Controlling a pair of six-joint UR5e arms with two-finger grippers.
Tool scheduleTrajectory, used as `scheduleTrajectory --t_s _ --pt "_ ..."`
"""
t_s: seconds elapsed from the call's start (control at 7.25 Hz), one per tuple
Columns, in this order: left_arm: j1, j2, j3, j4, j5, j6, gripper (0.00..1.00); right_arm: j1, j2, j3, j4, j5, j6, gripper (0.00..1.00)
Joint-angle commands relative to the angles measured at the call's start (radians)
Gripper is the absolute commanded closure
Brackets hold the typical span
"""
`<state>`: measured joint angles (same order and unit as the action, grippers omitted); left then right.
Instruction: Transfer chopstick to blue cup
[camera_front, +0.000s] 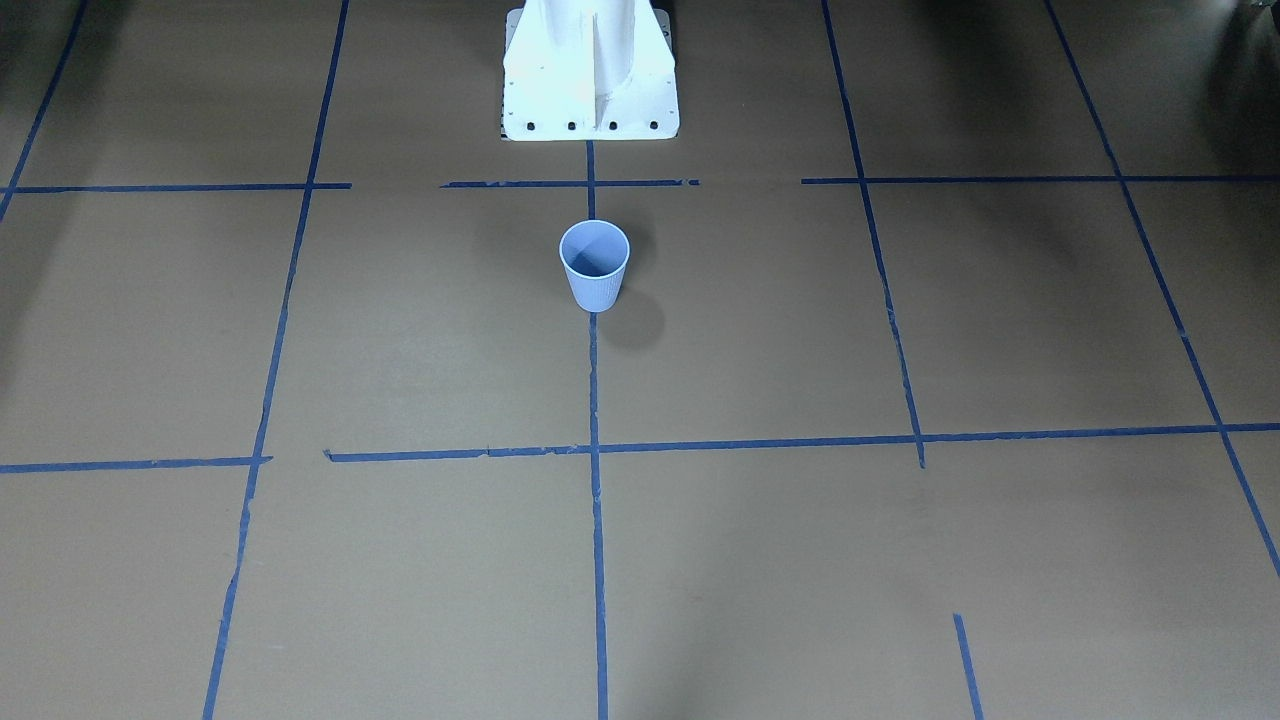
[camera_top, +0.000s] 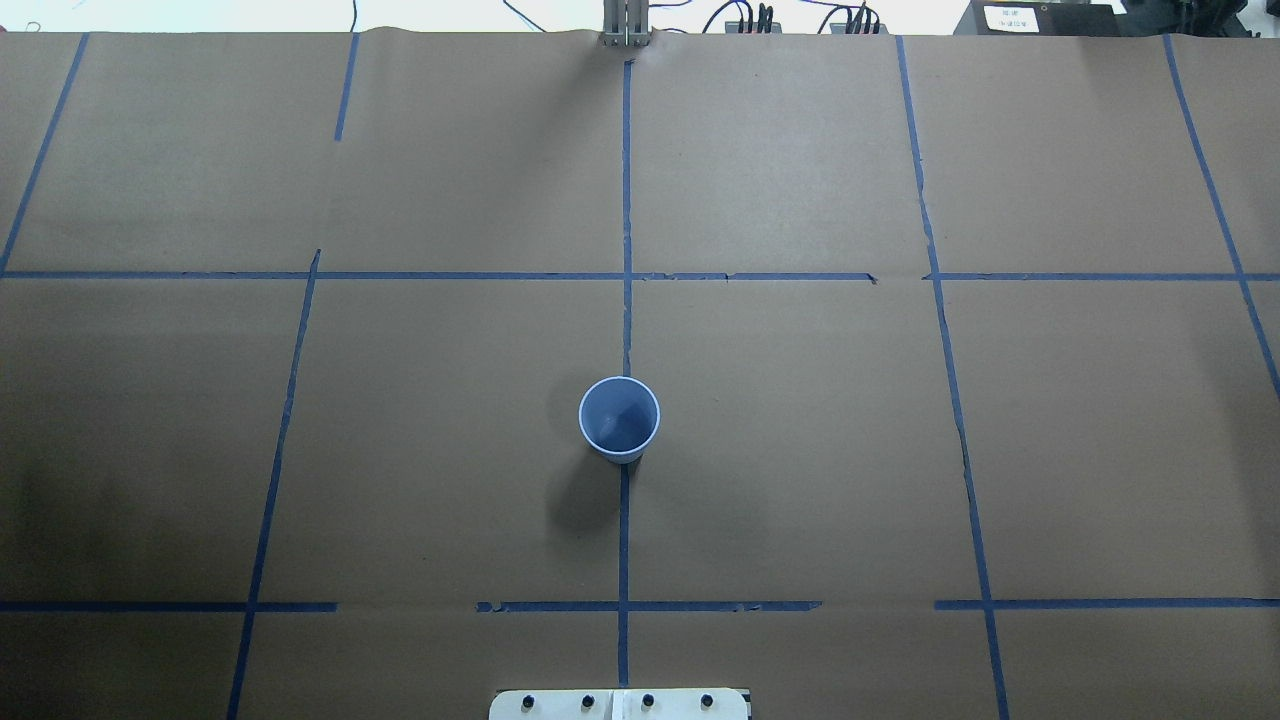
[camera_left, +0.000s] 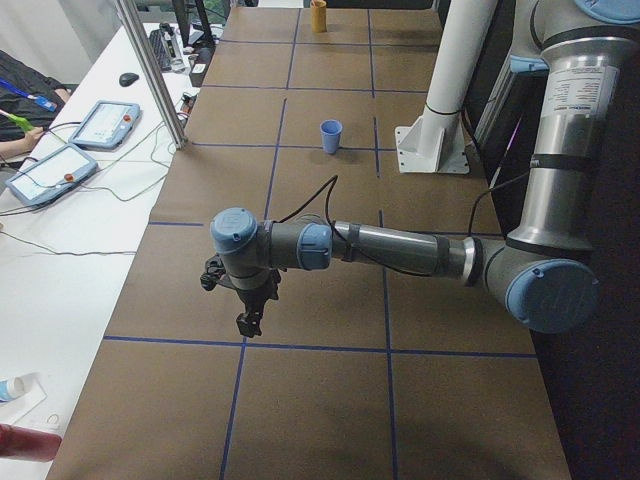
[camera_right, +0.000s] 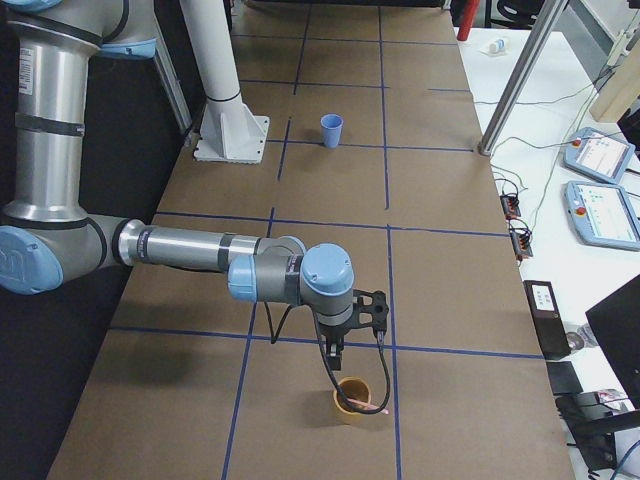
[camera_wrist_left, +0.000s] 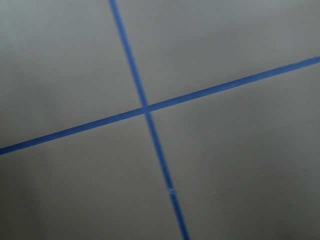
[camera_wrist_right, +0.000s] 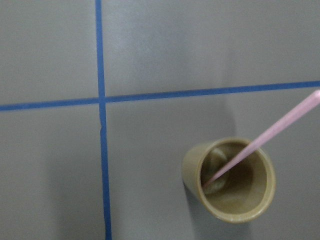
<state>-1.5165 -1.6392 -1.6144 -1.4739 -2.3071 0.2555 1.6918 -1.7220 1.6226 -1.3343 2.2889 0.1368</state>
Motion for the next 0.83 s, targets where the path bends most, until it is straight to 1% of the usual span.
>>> scheduleTrajectory --t_s 0.0,0.14,0.41,0.55,0.69 --pt "-0.004 0.025 -0.005 -0.032 -0.003 0.002 0.00 0.006 0.071 -0.306 0.453 -0.011 0.255 0.00" --pt "-0.004 0.025 -0.015 -0.032 -0.005 0.002 0.00 0.005 0.125 -0.404 0.524 -0.032 0.283 0.00" --pt "-0.004 0.027 -0.022 -0.032 -0.012 0.002 0.00 0.005 0.140 -0.414 0.523 -0.116 0.288 0.00" --pt "-0.004 0.027 -0.022 -0.034 -0.017 0.002 0.00 0.003 0.140 -0.420 0.523 -0.132 0.287 0.00" --pt "-0.004 0.029 -0.022 -0.034 -0.017 0.002 0.00 0.003 0.140 -0.424 0.524 -0.138 0.287 0.32"
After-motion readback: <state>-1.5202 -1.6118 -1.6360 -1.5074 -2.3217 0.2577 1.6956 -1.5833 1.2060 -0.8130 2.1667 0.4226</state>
